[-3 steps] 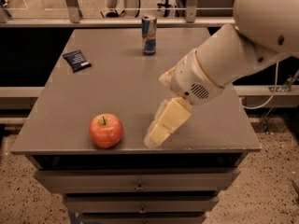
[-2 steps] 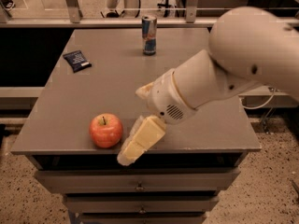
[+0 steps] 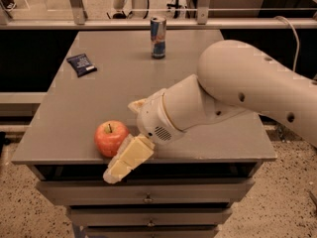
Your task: Move apple near redbull can
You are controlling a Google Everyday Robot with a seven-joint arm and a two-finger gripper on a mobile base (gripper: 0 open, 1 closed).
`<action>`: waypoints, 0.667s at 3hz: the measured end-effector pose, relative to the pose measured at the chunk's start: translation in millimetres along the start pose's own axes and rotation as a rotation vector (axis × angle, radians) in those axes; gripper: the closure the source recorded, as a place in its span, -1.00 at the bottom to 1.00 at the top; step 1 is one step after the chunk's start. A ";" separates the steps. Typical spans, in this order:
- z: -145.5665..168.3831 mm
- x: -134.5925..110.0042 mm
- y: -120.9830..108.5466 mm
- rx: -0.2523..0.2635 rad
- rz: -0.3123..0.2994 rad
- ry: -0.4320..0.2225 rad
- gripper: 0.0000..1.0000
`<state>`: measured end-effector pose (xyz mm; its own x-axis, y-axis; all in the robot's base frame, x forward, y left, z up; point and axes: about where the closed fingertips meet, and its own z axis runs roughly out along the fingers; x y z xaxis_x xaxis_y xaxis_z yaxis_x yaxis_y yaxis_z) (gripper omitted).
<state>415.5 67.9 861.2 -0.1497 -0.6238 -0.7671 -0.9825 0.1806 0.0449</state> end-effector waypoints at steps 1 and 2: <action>7.8 -2.2 -2.4 0.020 0.008 -0.010 -0.72; 14.8 1.6 -2.1 0.035 0.039 -0.017 -0.26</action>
Offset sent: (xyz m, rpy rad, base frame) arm 0.0042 0.0101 -0.0278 0.0315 0.0407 -0.1067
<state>418.9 77.7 850.4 -0.1852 -0.6030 -0.7759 -0.9715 0.2312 0.0523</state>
